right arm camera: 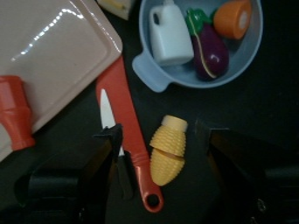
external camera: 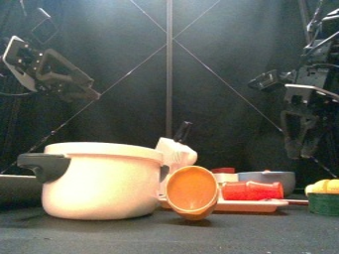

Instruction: Grab ketchup

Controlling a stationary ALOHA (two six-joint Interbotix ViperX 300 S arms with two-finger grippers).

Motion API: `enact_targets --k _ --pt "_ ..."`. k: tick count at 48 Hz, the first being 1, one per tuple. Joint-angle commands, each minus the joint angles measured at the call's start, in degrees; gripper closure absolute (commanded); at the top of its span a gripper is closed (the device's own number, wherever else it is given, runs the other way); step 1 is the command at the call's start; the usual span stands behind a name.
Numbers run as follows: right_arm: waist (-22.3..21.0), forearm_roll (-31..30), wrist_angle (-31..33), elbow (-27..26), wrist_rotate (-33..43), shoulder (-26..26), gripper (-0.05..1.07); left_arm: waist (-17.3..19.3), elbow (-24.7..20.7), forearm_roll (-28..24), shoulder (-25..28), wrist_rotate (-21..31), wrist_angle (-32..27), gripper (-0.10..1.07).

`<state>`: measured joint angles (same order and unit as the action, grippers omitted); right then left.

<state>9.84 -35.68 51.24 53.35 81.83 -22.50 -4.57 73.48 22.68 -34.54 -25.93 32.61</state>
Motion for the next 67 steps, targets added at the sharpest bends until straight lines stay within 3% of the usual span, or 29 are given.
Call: enact_targets --k 1,17,34,55,67 --pt "0.09 -1.58 -0.79 -2.64 0.09 -1.05 0.06 0.00 -0.62 0.00 0.09 0.00 0.62 -0.01" --pt "0.00 -5.27 -6.24 -6.94 0.09 0.88 0.06 0.00 -0.62 -0.09 0.00 -0.09 0.62 -0.01" --pt "3.25 -2.20 -18.90 -8.09 -0.18 10.90 0.06 0.00 -0.26 0.00 0.00 0.09 0.18 -0.01" --pt "5.01 -4.83 -19.78 -12.92 -0.53 22.24 0.06 0.00 -0.35 0.00 0.00 0.09 0.18 -0.01" --pt "4.66 -4.92 -19.16 -13.10 -0.44 24.43 0.10 -0.09 -0.26 0.00 0.00 0.09 0.18 -0.01"
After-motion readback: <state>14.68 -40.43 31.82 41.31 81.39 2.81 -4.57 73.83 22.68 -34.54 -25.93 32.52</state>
